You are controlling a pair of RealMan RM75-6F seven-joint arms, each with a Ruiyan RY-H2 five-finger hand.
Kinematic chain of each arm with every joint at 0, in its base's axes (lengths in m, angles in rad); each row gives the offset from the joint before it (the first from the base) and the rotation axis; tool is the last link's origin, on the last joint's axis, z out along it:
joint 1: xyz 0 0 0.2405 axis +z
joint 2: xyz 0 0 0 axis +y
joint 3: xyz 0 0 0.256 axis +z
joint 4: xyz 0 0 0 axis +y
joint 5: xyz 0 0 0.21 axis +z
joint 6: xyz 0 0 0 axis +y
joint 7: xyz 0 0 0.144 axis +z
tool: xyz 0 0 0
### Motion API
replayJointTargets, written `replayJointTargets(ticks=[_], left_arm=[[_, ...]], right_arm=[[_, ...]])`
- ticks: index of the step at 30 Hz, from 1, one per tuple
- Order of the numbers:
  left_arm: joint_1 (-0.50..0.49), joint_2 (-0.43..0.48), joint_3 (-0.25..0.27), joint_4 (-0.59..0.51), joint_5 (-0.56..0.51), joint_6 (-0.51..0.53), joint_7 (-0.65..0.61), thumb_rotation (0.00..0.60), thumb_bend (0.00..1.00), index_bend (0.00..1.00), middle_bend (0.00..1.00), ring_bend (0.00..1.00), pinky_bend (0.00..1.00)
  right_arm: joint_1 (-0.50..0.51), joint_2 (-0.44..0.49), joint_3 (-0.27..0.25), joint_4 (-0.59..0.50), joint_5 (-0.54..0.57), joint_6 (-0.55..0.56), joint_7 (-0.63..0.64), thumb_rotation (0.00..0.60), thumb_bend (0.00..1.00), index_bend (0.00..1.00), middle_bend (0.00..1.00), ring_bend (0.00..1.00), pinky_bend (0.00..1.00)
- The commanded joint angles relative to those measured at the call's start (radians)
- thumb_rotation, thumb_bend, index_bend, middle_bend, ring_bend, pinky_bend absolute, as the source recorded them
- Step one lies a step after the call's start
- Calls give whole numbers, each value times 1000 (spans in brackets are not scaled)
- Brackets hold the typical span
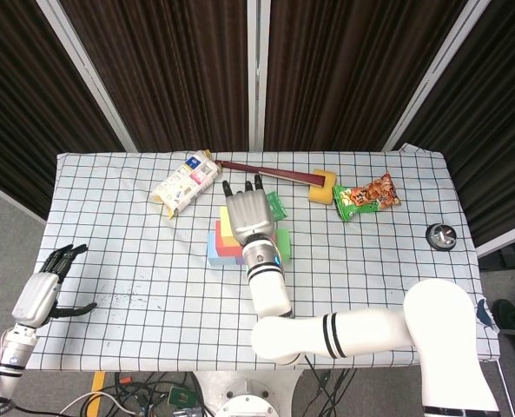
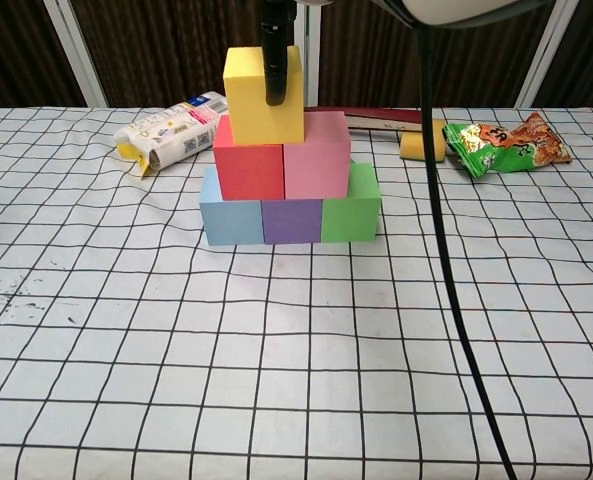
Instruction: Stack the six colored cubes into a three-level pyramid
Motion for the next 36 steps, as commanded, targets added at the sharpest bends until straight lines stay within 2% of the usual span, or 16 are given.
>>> replayJointTargets(ticks=[1, 36], left_arm=[[0, 0, 0, 0, 0, -1, -1, 600, 0, 57, 106, 22, 69], [-3, 0, 3, 4, -1, -9, -15, 600, 0, 57, 106, 22, 69]], right_arm=[[0, -1, 0, 0, -1, 1, -1, 600, 82, 0, 584, 137, 0], [3, -24, 28, 4, 0, 33, -16, 600, 82, 0, 605, 144, 0]])
